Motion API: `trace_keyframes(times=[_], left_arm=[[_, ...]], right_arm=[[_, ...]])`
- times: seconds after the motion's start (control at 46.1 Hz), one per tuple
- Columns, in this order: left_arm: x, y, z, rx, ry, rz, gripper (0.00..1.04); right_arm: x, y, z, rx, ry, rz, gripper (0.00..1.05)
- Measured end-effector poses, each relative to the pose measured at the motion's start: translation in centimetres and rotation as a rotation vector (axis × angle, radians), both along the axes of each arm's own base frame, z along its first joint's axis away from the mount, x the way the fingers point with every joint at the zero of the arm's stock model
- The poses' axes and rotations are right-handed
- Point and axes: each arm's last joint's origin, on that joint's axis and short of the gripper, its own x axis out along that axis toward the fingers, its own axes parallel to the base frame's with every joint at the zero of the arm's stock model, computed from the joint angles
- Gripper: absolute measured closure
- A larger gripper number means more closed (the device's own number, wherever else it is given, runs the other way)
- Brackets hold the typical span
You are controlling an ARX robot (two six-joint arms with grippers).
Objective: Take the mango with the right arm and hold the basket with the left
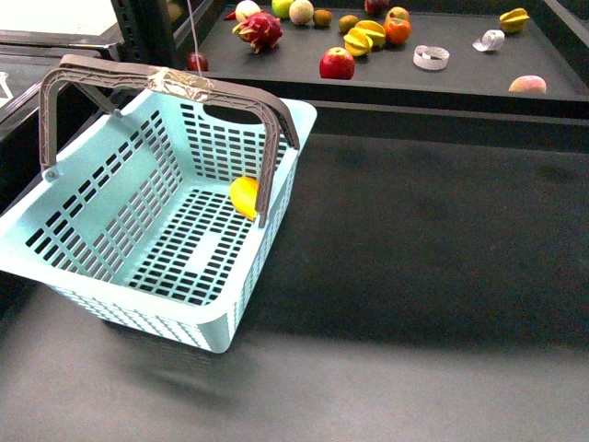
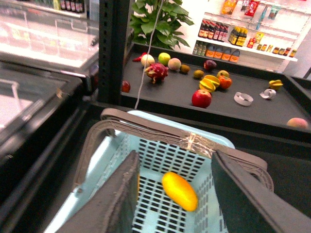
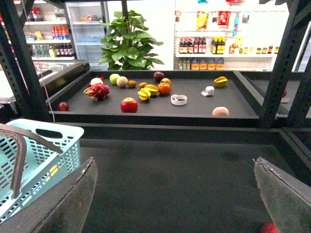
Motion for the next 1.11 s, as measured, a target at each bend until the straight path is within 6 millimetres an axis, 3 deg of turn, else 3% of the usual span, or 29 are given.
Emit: trace_keyframes(times=[0.195,0.325,0.52,1.105], left_arm=[[-3.9,1.1,0.4,0.135,-0.008,0.002,1.00],[-5.9,2.3,0.4,0.144,-0.008,0.006,1.01],[-7.8,2.3,0.5,0.146,-0.009,0.004,1.01],[-11.1,2.4,1.3,0.152,-0.036,0.005,1.01]], right_arm=[[0.0,0.0,0.0,0.000,0.001,0.000,0.08],[0.0,0.0,0.0,0.000,0.001,0.000,0.08],[0.0,0.0,0.0,0.000,0.000,0.000,0.08],[0.0,0.0,0.0,0.000,0.001,0.000,0.08]])
